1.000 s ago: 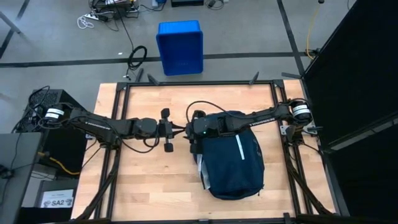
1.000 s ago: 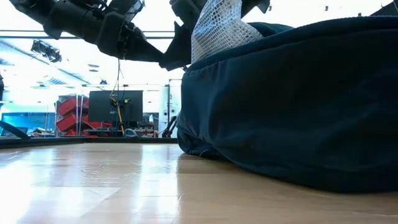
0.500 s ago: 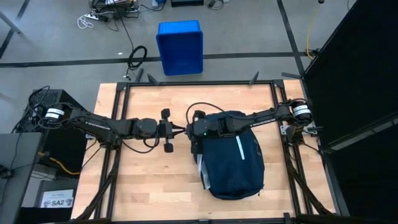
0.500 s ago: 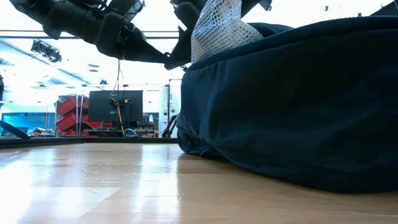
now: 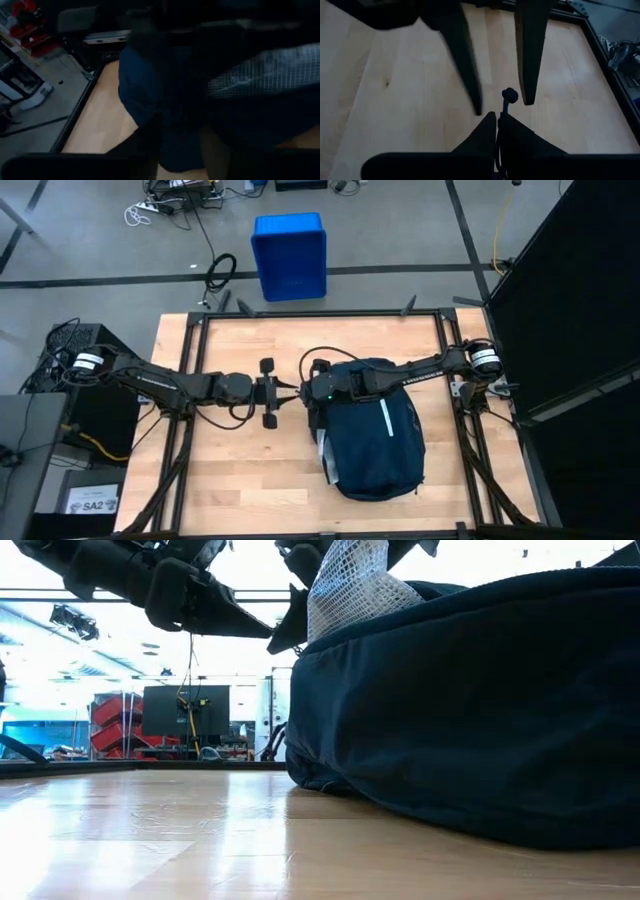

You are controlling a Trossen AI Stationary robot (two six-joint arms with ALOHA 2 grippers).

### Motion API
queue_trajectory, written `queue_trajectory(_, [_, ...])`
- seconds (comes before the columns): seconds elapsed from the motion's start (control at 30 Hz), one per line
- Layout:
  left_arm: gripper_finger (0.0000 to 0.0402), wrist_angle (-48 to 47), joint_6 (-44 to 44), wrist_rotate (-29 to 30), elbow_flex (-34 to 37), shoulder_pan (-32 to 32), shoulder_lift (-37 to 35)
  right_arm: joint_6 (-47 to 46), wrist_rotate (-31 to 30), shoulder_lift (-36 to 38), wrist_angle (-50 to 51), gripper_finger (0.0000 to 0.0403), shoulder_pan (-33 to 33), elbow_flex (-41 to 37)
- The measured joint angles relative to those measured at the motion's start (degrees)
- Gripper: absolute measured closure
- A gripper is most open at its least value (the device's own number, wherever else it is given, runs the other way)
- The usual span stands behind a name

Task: Unpack backpack
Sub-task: Close the dark blue backpack

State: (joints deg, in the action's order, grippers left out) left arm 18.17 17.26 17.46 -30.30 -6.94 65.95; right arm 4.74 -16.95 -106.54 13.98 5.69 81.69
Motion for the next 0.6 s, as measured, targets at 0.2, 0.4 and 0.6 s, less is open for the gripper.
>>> queue_trajectory(0.2, [0.0242,-2.72,3.14,10.92,0.01,-0.69,-2.05,-0.14,-0.02,0.0,0.02,0.0403,0.32,0.0])
queue_trajectory(0.4, [0.0237,-1.79,2.58,12.0,4.27,0.09,-7.05,-0.01,0.15,0.0,0.04,0.0403,1.27,0.0])
queue_trajectory(0.6, [0.0239,19.8,1.47,-4.85,15.09,6.26,-8.91,0.32,0.17,0.27,-0.72,0.0403,1.96,0.0])
